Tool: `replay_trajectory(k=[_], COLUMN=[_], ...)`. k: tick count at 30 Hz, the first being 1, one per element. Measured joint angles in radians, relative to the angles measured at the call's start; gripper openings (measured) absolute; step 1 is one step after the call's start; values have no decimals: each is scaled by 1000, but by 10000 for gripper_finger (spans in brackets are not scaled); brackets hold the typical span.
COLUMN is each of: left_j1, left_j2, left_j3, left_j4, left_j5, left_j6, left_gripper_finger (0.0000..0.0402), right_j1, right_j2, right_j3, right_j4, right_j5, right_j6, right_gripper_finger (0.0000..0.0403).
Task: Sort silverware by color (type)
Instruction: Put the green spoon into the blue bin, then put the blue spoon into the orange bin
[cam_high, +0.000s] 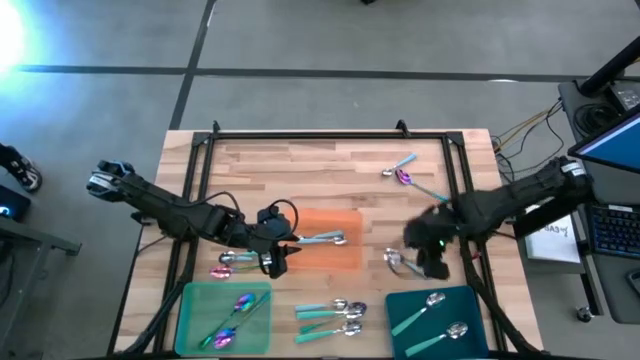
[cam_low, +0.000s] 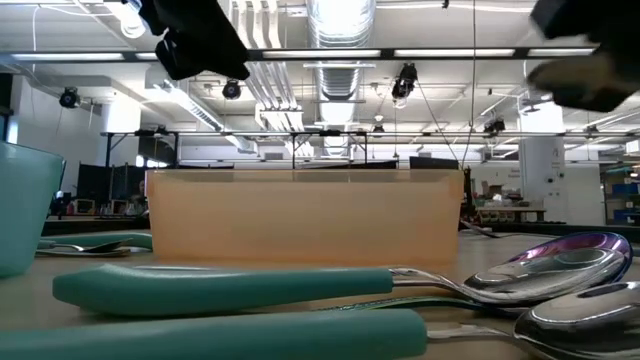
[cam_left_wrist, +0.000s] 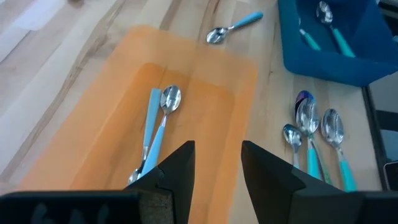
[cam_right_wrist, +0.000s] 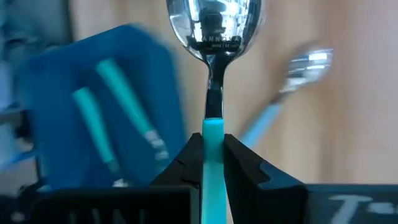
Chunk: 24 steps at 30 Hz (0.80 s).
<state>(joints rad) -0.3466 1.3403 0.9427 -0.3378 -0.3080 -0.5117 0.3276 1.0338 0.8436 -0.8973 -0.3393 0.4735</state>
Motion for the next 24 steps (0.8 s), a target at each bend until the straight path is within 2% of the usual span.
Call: replay_trajectory(k=[6, 11, 13, 17, 21, 24], left_j1=[0, 0, 0, 0, 0, 0], left_j2=[0, 0, 0, 0, 0, 0], left_j3=[-24, -24, -23, -23, -23, -23], left_j4=[-1, 20, 20, 22, 24, 24], left_j5=[0, 2, 3, 22, 102, 117], left_j6=[-20, -29, -29, -53, -75, -79], left_gripper_finger=[115, 115, 115, 115, 115, 115], right_j1=[276, 418, 449, 476, 479, 479], right_j2=[14, 38, 50, 88, 129, 142], right_j3=[0, 1, 1, 1, 1, 1], right_j4=[173, 298, 308, 303, 304, 303], right_j5=[1, 8, 18, 30, 27, 22], right_j6=[134, 287, 368, 476, 485, 447], right_gripper_finger=[25, 25, 31, 72, 107, 117])
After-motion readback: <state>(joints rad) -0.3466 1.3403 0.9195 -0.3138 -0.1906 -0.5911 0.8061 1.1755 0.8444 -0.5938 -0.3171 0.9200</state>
